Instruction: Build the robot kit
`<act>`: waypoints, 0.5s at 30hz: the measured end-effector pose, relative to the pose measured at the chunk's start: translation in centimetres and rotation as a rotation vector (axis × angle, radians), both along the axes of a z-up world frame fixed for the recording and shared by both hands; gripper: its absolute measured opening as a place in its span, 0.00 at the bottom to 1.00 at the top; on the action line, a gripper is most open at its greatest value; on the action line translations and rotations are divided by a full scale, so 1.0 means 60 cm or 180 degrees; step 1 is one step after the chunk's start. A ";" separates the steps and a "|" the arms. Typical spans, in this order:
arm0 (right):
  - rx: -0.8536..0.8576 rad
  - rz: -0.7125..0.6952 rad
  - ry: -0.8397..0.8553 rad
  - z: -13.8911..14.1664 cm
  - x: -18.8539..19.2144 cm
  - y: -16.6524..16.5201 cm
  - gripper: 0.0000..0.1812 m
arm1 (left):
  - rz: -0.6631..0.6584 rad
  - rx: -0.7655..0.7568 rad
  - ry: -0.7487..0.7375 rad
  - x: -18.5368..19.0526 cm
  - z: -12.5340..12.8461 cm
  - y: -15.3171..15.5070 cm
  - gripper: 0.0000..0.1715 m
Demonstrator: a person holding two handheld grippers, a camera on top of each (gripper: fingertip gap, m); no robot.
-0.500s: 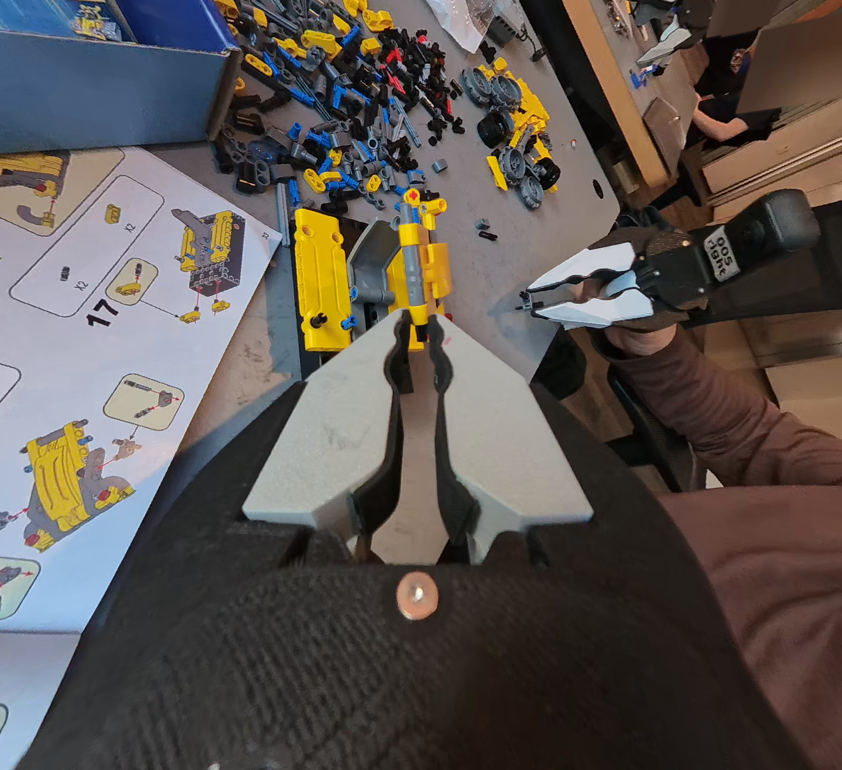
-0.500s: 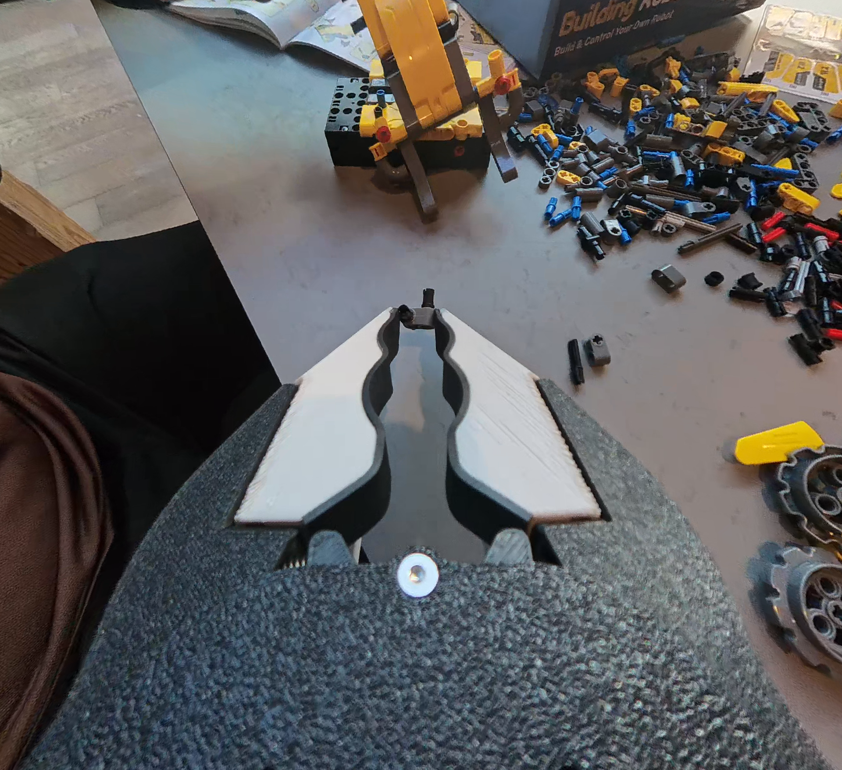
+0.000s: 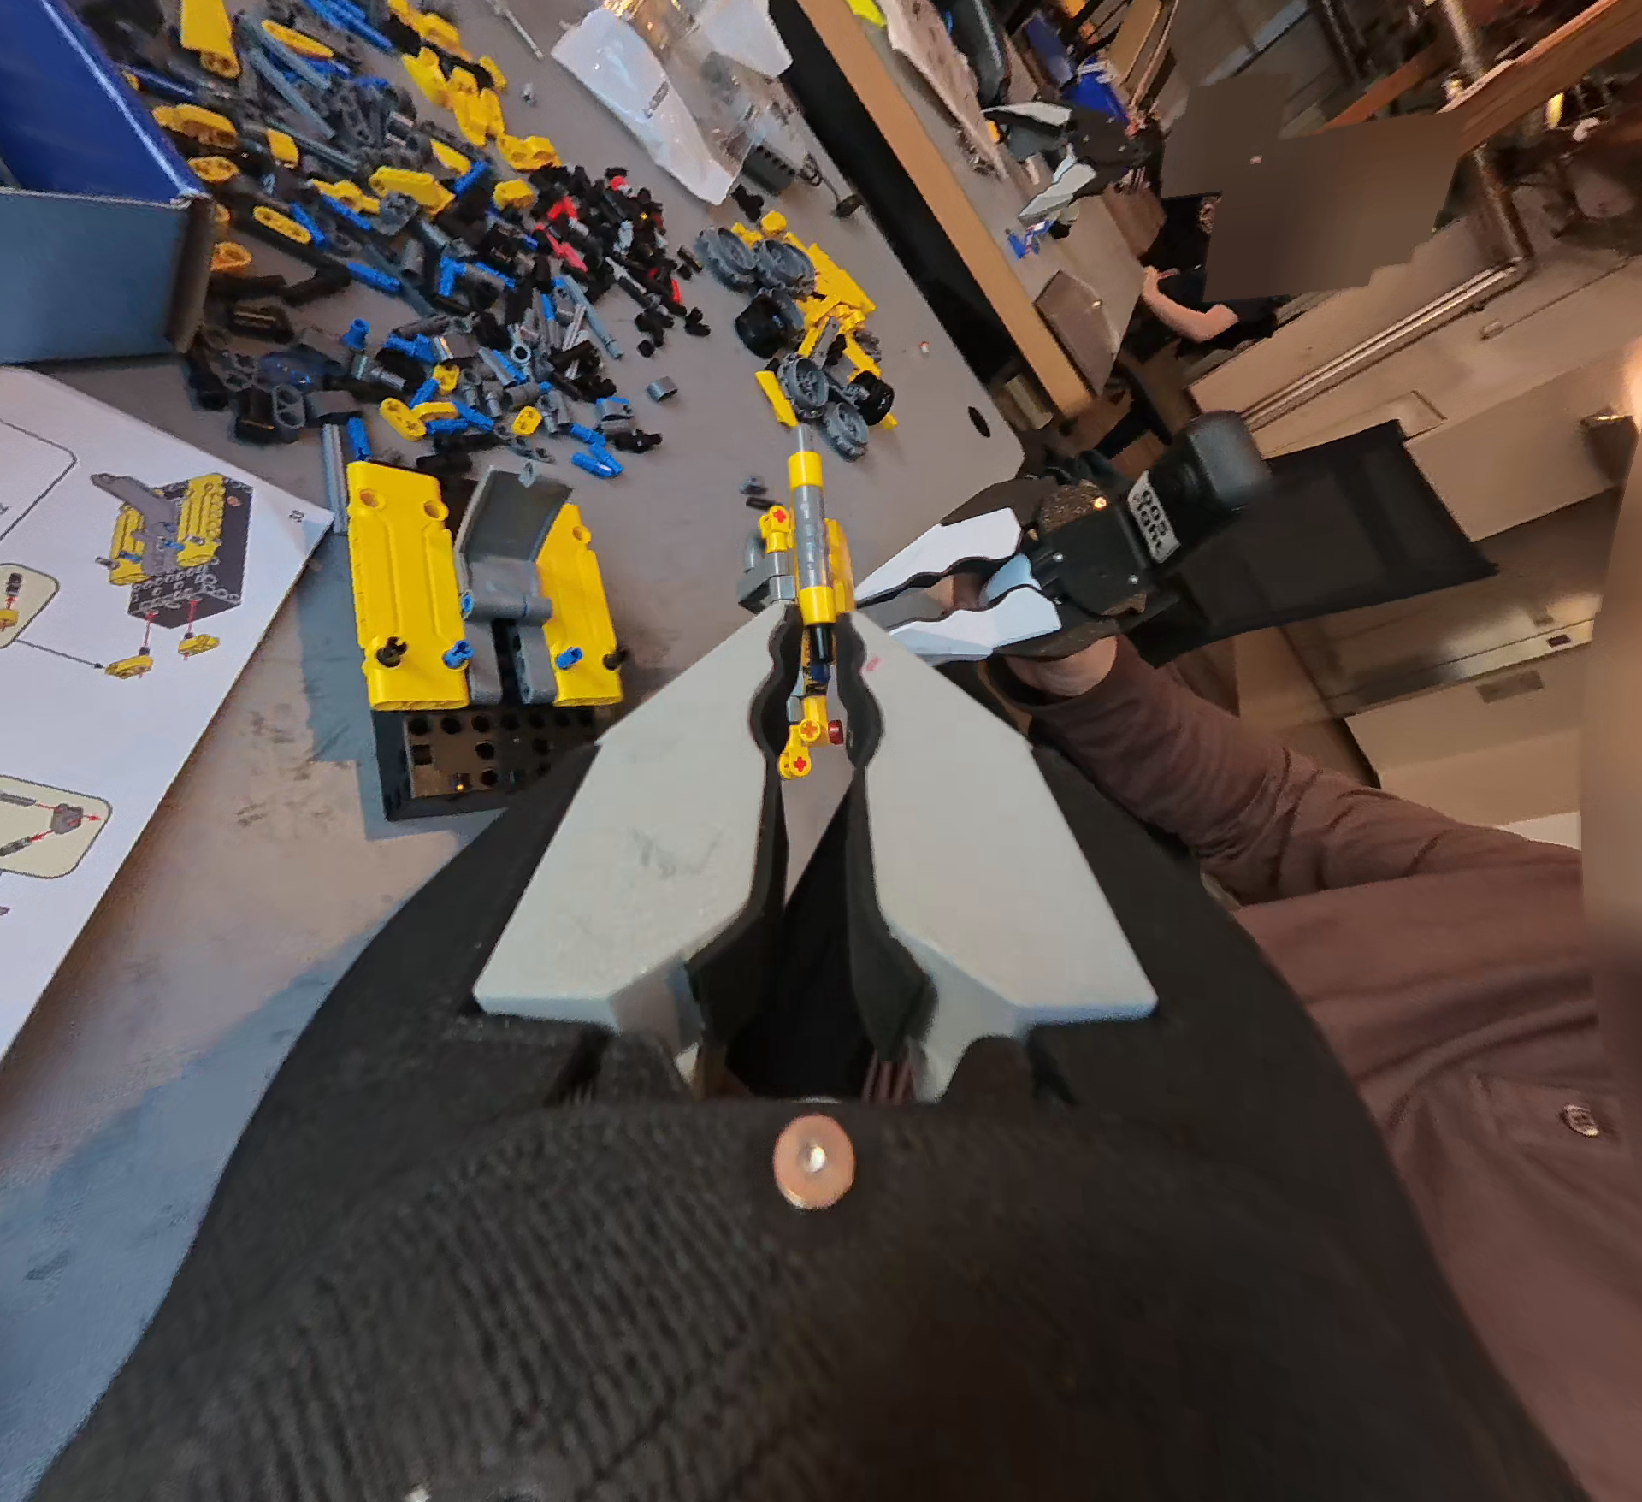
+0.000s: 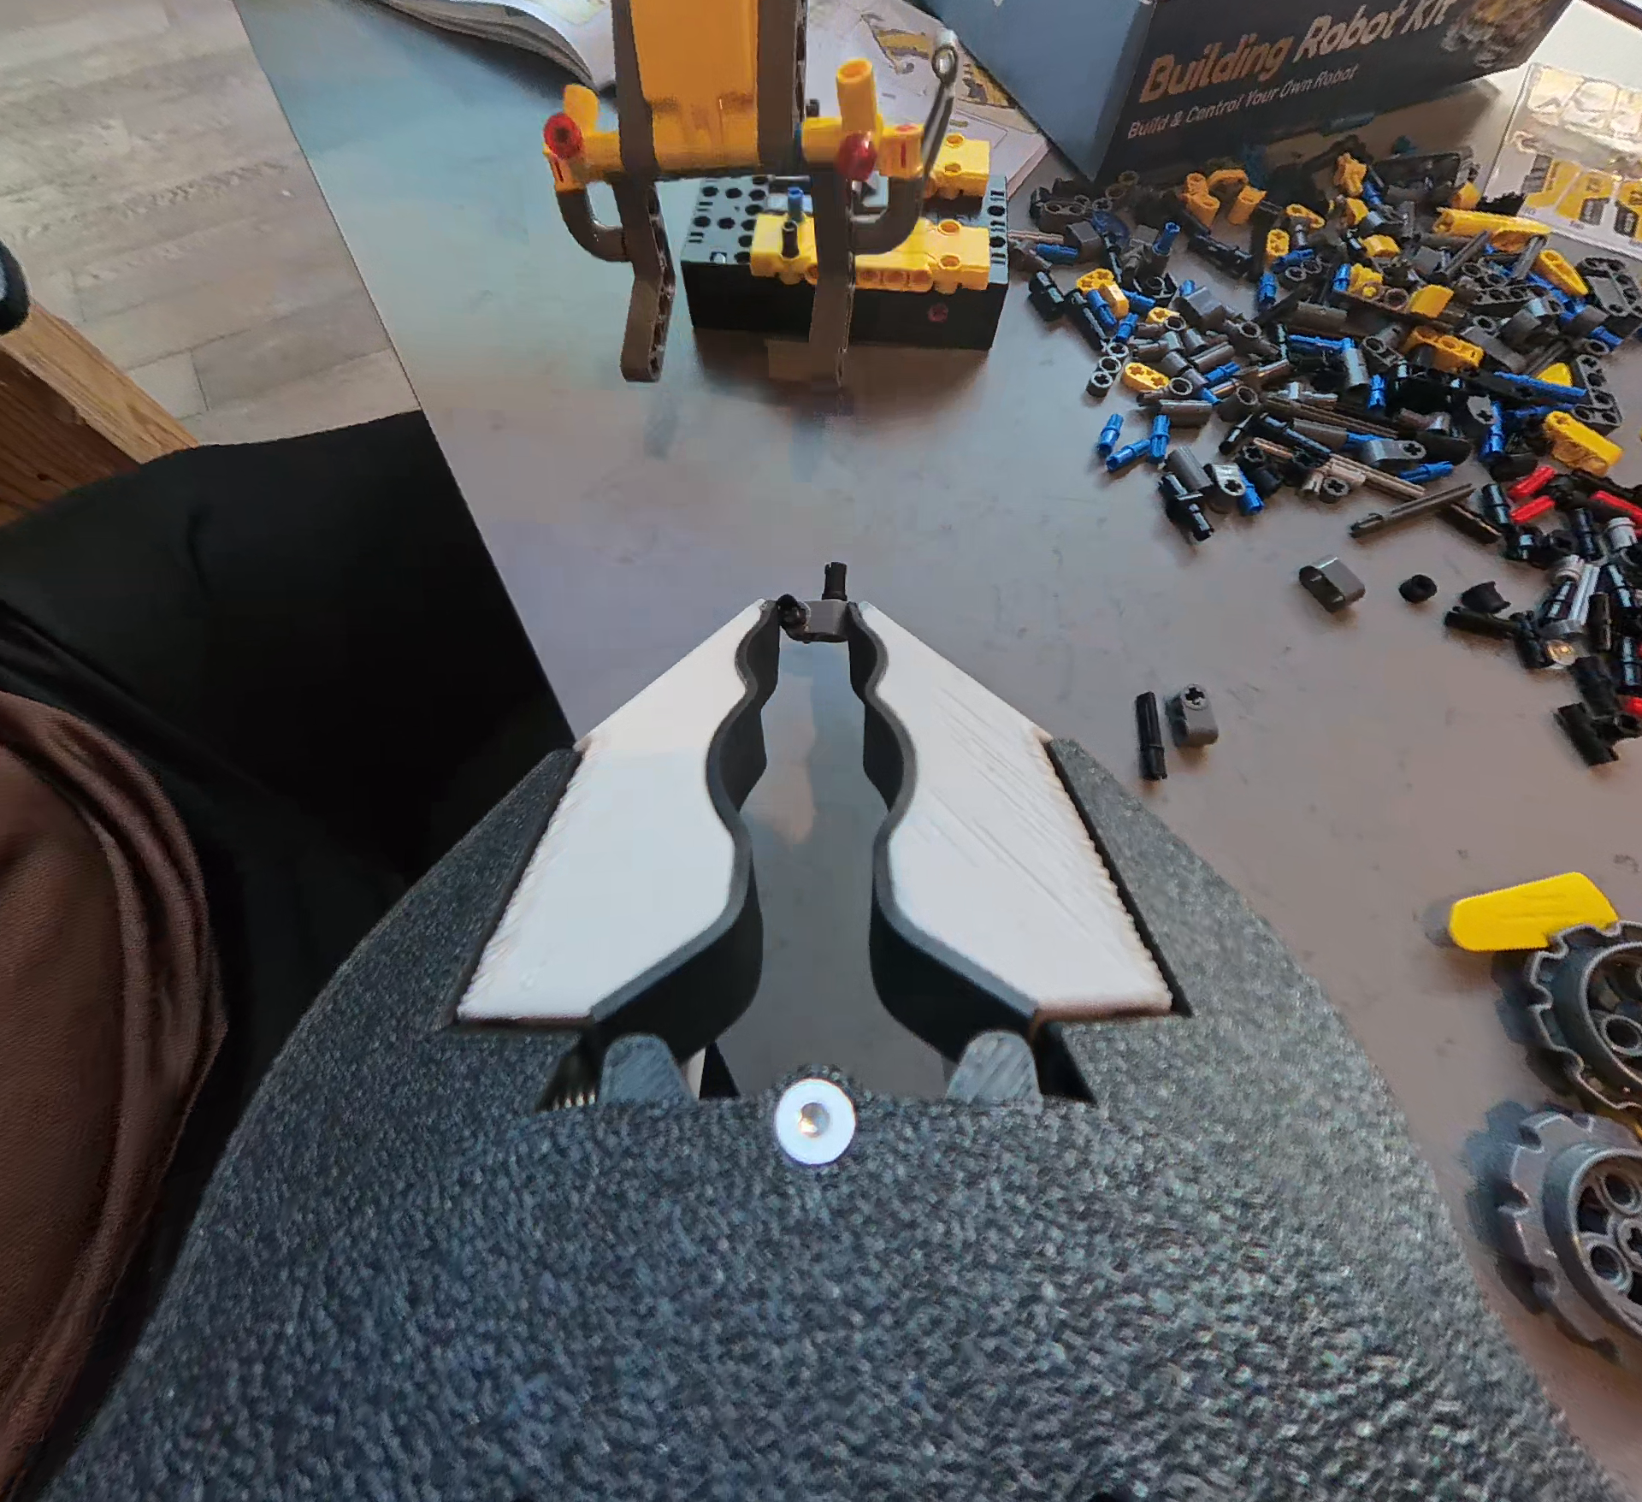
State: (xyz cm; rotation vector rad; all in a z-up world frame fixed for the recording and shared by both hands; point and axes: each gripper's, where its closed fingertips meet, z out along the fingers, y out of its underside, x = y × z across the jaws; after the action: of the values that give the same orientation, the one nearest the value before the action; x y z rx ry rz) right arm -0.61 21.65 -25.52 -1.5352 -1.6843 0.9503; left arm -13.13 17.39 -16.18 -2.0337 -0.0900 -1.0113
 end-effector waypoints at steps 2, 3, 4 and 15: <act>-0.0061 0.0062 0.0125 0.018 -0.004 -0.013 0.06 | 0.0008 0.0061 -0.0069 0.012 0.006 -0.005 0.03; -0.0080 0.0094 0.0194 0.028 -0.006 -0.020 0.06 | -0.0003 0.0082 -0.0119 0.023 0.006 -0.007 0.03; -0.0094 0.0119 0.0240 0.035 -0.009 -0.026 0.06 | -0.0020 0.0105 -0.0186 0.035 0.005 -0.007 0.03; 0.0092 0.0114 0.0095 0.004 -0.036 0.000 0.06 | -0.0119 0.0060 -0.0878 0.121 -0.051 0.014 0.03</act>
State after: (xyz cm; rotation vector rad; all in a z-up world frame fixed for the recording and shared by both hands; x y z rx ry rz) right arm -2.79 21.64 -25.30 -1.4697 -1.7024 0.9586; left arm -5.88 18.20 -19.23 -1.8744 -0.1874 -1.3068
